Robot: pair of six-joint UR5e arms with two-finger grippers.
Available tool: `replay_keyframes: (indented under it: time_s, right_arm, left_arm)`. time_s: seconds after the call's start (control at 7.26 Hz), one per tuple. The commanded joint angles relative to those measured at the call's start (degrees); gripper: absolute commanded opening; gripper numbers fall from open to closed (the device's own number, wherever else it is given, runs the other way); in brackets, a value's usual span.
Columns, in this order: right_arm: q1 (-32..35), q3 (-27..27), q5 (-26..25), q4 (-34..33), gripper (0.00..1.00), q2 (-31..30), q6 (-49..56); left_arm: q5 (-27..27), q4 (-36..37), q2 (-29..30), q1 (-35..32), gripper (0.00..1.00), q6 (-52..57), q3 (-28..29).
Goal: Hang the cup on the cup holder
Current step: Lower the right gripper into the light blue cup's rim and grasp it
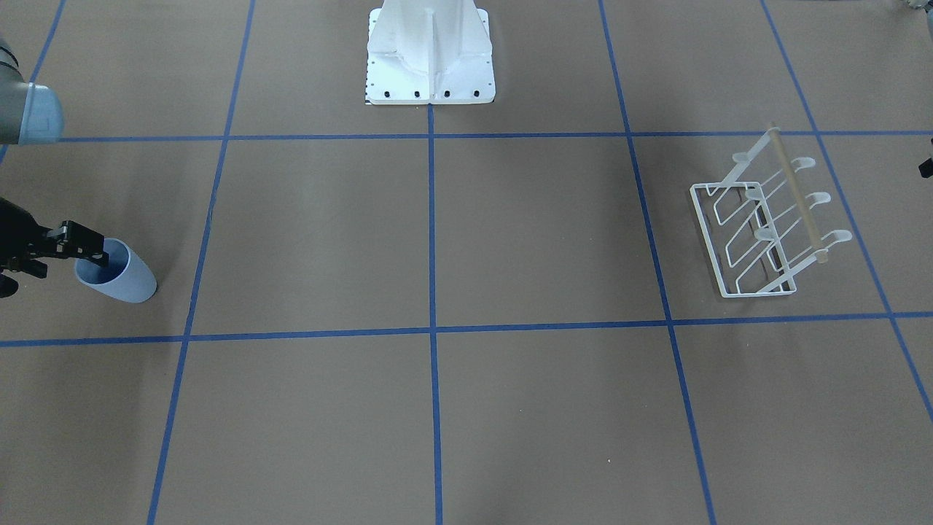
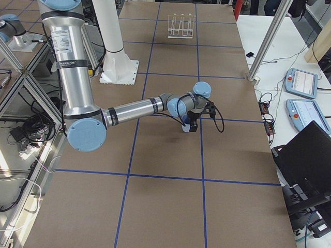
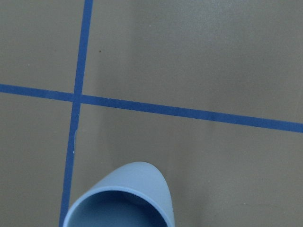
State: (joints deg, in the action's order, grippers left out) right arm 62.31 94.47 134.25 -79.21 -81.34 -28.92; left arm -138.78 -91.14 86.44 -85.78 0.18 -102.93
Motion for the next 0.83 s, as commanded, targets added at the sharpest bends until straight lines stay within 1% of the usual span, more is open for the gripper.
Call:
replay_keyframes:
  time_s: [0.0,0.28,0.55,0.69]
  right_arm:
    - [-0.7,-1.6,-0.6,0.0,0.96,0.4,-0.1]
    - [-0.8,-1.7,-0.6,-0.1,0.0,0.3,-0.2]
    - [-0.7,-1.3,-0.3,-0.1,0.0,0.3,-0.2]
    - [-0.6,0.3,0.0,-0.1,0.0,0.4,-0.3]
  left_arm:
    - [0.0,0.0,-0.1,0.0,0.99,0.0,-0.1]
    - [0.0,0.0,-0.1,0.0,0.99,0.0,-0.1]
    - [-0.1,-0.1,-0.1,0.0,0.99,0.1,-0.1]
    - [-0.1,-0.2,-0.1,0.0,0.98,0.2,-0.3]
